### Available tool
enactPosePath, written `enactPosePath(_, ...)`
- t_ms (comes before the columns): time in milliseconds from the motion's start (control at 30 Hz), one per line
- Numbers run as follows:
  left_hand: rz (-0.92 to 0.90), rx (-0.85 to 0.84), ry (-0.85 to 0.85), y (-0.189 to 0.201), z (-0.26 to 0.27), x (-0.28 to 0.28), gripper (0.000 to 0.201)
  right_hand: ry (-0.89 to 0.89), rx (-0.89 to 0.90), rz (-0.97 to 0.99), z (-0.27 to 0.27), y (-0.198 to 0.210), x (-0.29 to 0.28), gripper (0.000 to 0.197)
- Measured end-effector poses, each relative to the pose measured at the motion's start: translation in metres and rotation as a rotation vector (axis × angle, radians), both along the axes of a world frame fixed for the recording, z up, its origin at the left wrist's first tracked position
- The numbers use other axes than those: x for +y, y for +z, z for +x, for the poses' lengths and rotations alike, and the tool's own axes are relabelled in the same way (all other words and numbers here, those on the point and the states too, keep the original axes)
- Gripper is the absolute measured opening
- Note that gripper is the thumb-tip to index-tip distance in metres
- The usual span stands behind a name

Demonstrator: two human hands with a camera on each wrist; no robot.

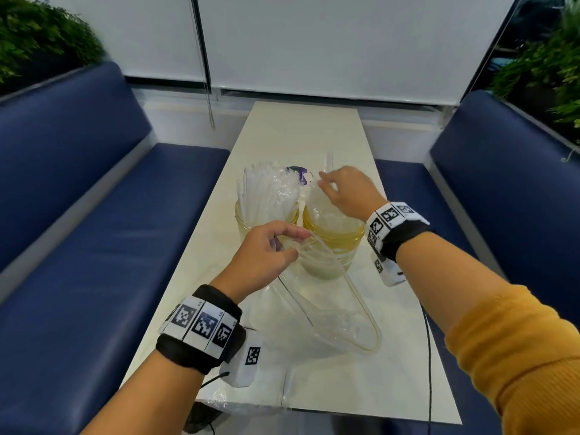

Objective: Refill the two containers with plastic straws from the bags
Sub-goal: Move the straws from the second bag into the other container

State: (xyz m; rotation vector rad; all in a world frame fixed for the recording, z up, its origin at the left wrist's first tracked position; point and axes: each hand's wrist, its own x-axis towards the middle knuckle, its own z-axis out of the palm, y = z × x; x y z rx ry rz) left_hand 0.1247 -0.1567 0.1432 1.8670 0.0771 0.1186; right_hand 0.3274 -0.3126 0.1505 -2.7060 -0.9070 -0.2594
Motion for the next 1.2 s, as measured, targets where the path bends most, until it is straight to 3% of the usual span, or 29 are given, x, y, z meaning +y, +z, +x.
enactPosePath(167,0.024,0.002,-0.05,0.002,-0.002,-0.003,0.04,-0.019,-0.234,0.194,0.003,0.015,0.0,0.048)
enactPosePath(233,0.037,0.005,-0.054,0.003,-0.002,-0.004,0.041,-0.003,-0.224,0.249,0.014,0.027,0.006,0.041)
enactPosePath(367,0.046,0.01,-0.054,0.005,-0.002,-0.002,0.044,0.002,0.092,-0.024,0.031,0.033,0.017,0.038)
enactPosePath(467,0.069,0.015,-0.072,0.007,-0.003,-0.002,0.048,-0.024,0.238,-0.203,0.023,0.027,0.013,0.048)
enactPosePath(533,0.071,0.029,-0.091,0.008,-0.003,-0.002,0.054,-0.01,0.291,-0.303,0.012,0.026,0.006,0.048)
enactPosePath(600,0.119,0.038,-0.12,0.011,-0.003,-0.003,0.06,-0.025,0.227,-0.356,0.0,0.033,-0.001,0.048)
enactPosePath(733,0.269,0.059,-0.197,0.015,-0.001,-0.006,0.07,-0.063,0.023,-0.058,-0.04,0.076,-0.011,0.037)
enactPosePath(833,0.278,0.051,-0.197,0.016,0.001,-0.01,0.072,0.046,0.405,-0.16,-0.086,0.098,-0.017,0.034)
enactPosePath(933,0.321,0.034,-0.194,0.017,0.002,-0.015,0.073,0.08,0.904,-0.324,-0.124,0.076,-0.016,0.028)
enactPosePath(1000,0.331,0.041,-0.207,0.018,0.002,-0.02,0.073,0.078,0.874,-0.465,-0.141,0.042,-0.009,0.037)
enactPosePath(1100,0.348,0.028,-0.242,0.014,-0.001,-0.025,0.072,0.018,0.623,-0.677,-0.159,-0.002,-0.003,0.075)
enactPosePath(1200,0.377,0.001,-0.24,0.009,-0.004,-0.027,0.073,-0.004,0.616,-0.797,-0.163,-0.027,-0.001,0.104)
